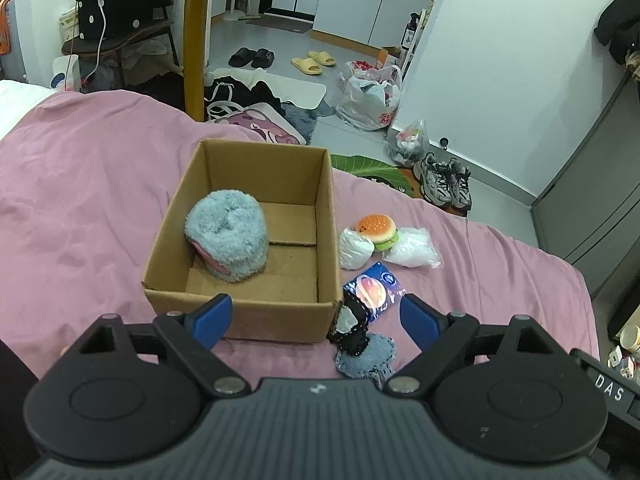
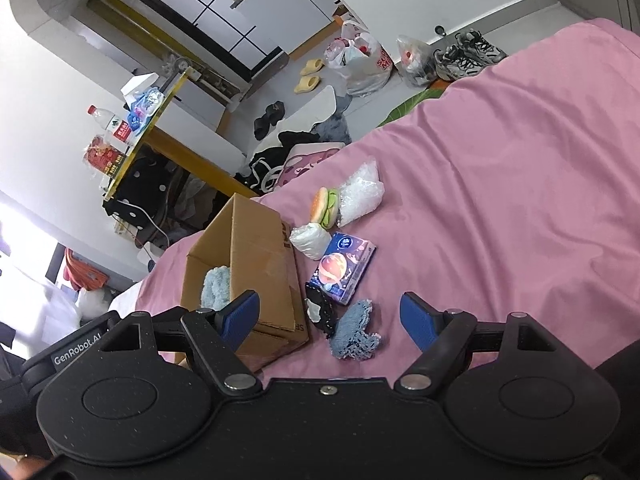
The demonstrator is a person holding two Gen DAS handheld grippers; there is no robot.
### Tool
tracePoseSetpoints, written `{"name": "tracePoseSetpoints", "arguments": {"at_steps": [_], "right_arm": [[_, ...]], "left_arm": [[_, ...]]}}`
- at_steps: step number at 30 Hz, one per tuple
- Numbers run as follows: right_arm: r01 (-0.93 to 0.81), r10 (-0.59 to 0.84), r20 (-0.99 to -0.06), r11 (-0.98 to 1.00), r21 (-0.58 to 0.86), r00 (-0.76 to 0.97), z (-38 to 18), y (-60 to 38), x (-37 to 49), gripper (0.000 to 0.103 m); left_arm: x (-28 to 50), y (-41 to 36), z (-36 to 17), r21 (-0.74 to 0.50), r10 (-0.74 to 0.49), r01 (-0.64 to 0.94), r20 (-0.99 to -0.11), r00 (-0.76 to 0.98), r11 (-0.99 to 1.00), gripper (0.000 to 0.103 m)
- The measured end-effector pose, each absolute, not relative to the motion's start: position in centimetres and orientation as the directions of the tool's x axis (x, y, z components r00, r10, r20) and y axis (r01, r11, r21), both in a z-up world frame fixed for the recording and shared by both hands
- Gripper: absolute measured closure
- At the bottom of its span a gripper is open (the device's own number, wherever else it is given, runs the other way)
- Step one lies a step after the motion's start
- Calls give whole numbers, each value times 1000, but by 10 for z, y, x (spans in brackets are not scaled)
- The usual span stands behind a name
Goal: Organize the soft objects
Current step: 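Withdraw the left tool and move it to the black sock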
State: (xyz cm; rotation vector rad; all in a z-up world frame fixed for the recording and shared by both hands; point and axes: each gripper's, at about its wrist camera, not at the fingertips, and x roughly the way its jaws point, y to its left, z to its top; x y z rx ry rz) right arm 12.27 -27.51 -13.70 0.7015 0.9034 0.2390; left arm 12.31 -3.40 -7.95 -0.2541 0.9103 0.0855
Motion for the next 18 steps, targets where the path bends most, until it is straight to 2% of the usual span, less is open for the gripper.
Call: {"name": "tracePoseSetpoints", "arguments": {"at_steps": [13, 18], "right_arm": [[165, 479, -660, 724, 670, 579, -154, -277, 128, 27], [197, 471, -682, 724, 661, 560, -164, -272, 132, 31]], "left_arm": [[121, -54, -97, -186, -43, -174, -792, 609, 967, 17], [121, -55, -105, -197, -43, -191, -795, 605, 962, 24]]}}
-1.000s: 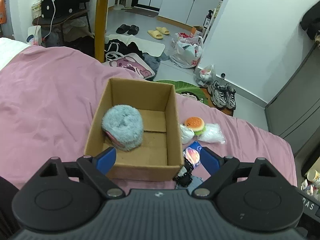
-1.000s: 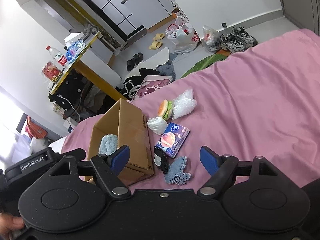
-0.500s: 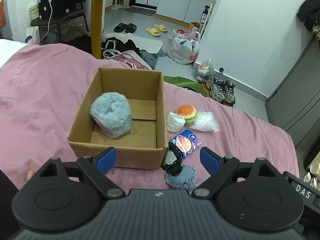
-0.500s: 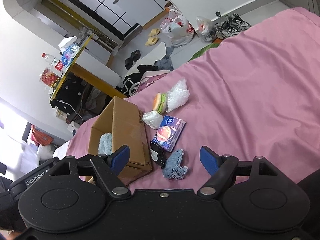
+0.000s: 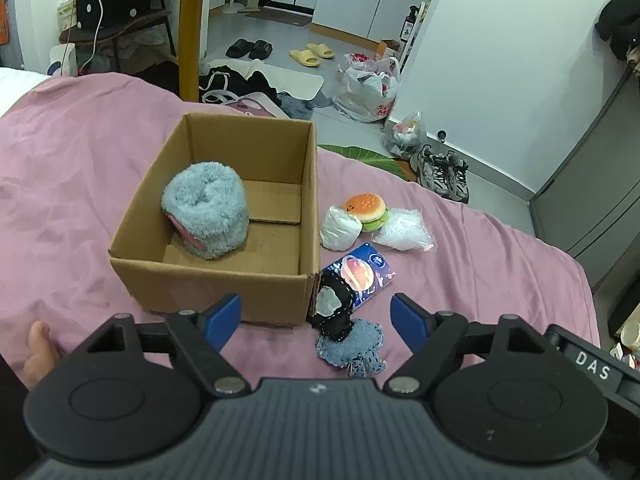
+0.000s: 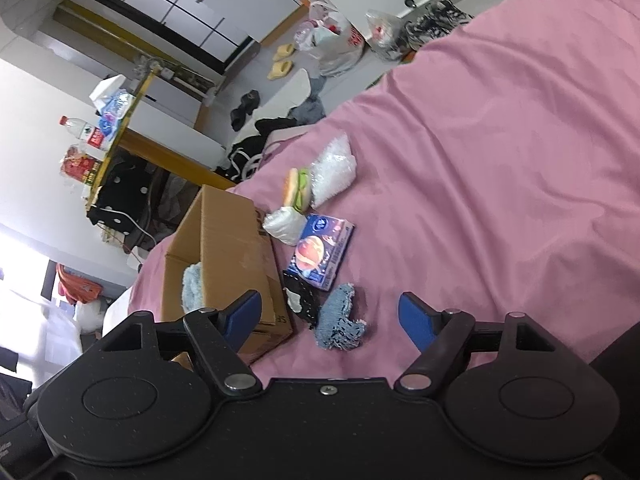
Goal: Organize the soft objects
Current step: 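Withdraw the left tool and move it to the black sock, then grasp the black sock with the left tool while the right tool grasps the blue cloth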
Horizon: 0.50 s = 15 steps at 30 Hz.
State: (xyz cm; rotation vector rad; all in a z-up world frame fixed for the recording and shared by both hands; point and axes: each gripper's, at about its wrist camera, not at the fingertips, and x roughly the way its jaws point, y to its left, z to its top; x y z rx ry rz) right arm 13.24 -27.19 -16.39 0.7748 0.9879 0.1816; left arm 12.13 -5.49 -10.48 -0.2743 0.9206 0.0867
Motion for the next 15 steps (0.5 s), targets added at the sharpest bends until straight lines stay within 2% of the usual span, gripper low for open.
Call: {"name": "tracePoseSetpoints", "arguments": {"at_steps": [7, 15], "right_arm": [[229, 504, -690, 695, 681, 520, -179, -267, 140, 48], [294, 533, -692, 646, 705, 487, -196, -265, 148, 59]], "left_arm": [[125, -52, -115, -224, -55, -216, -805, 591, 950, 38], [129, -45, -124, -244, -55, -244, -804, 593, 939, 52]]}}
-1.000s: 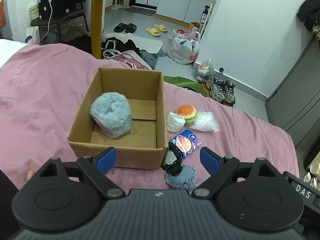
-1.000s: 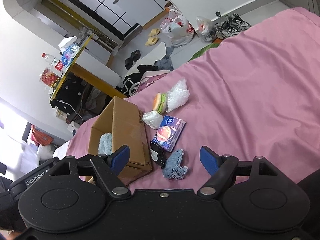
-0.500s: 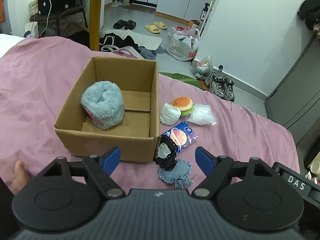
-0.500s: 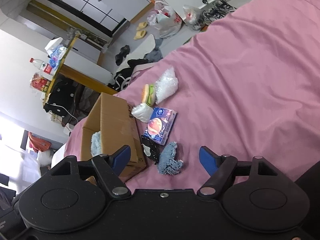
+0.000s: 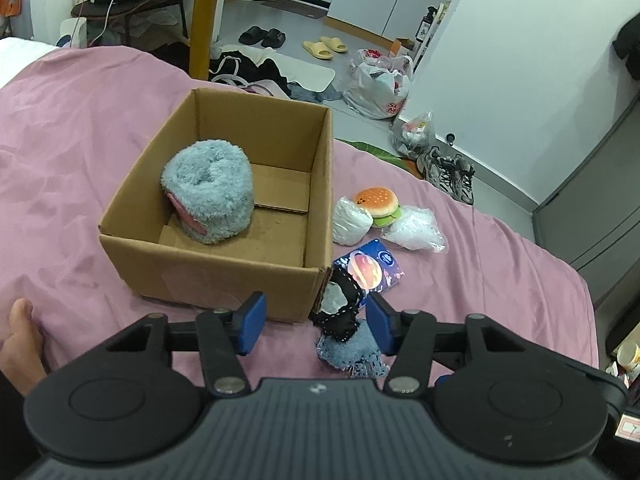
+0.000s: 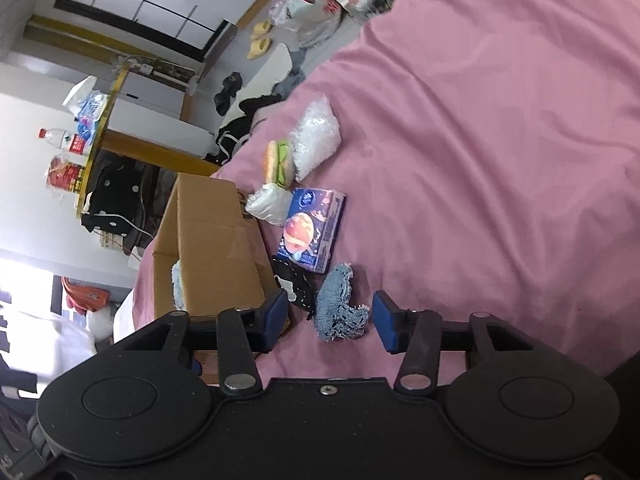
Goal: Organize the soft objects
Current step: 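Grasp the black sock with the left tool while the right tool grasps the blue cloth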
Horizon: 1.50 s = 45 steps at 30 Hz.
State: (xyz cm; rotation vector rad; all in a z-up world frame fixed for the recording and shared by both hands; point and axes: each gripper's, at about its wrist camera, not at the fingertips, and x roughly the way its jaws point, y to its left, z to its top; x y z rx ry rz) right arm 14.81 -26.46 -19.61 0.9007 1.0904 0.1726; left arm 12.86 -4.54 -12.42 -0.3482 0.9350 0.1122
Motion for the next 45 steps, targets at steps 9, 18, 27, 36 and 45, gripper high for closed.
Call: {"name": "tracePoseSetpoints", "arguments": {"at_steps": [9, 18, 27, 36, 45], "right_arm": [[358, 540, -705, 614, 703, 460, -212, -262, 157, 64], [379, 551, -721, 615, 691, 421, -228, -247, 172, 64], [378, 559, -716, 610, 696, 417, -231, -242, 173, 89], [376, 512, -695, 594, 711, 504, -214, -261, 159, 90], [403, 393, -702, 610, 682, 594, -200, -286, 153, 90]], "left_arm": [[132, -43, -135, -261, -64, -272, -819, 570, 926, 58], [135, -42, -146, -283, -70, -307, -829, 555, 908, 66], [138, -51, -156, -297, -81, -326, -837, 540, 897, 68], [141, -67, -157, -282, -74, -315, -839, 539, 906, 68], [147, -88, -159, -232, -56, -267, -842, 536, 935, 67]]}}
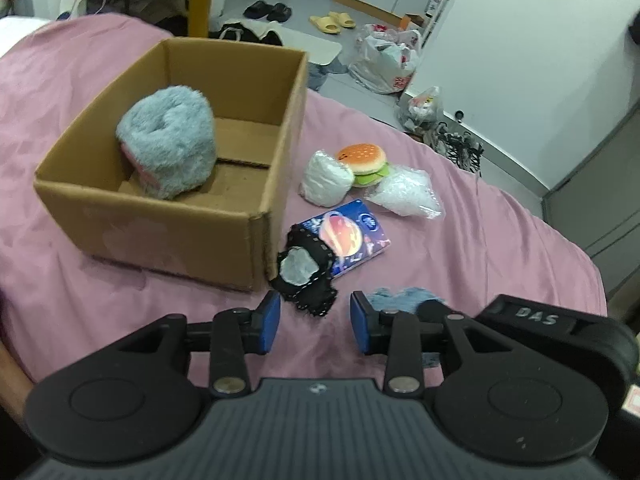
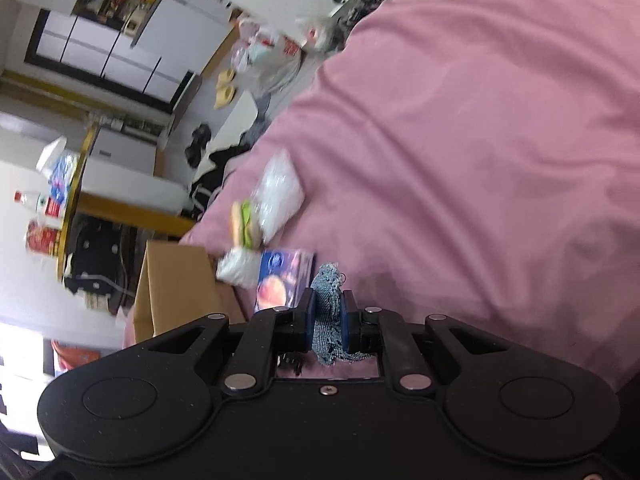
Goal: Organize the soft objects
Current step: 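Grasp the black sock with the left tool while the right tool grasps the blue cloth, then lift the black sock with the left tool while the right tool lifts the blue cloth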
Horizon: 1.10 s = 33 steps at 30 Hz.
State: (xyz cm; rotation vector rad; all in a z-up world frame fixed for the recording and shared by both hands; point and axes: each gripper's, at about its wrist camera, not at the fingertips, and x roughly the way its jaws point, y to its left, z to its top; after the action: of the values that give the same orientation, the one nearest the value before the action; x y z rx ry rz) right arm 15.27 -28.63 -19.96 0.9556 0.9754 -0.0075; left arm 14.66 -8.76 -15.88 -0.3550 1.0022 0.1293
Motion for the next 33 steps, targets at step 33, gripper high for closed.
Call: {"name": "tracePoseSetpoints", "arguments": {"at_steps": [33], "right_arm": [[468, 409, -731, 575, 671, 546, -224, -292, 167, 90]], "left_arm": [[179, -115, -203, -94, 84, -309, -853, 515, 947, 68]]}}
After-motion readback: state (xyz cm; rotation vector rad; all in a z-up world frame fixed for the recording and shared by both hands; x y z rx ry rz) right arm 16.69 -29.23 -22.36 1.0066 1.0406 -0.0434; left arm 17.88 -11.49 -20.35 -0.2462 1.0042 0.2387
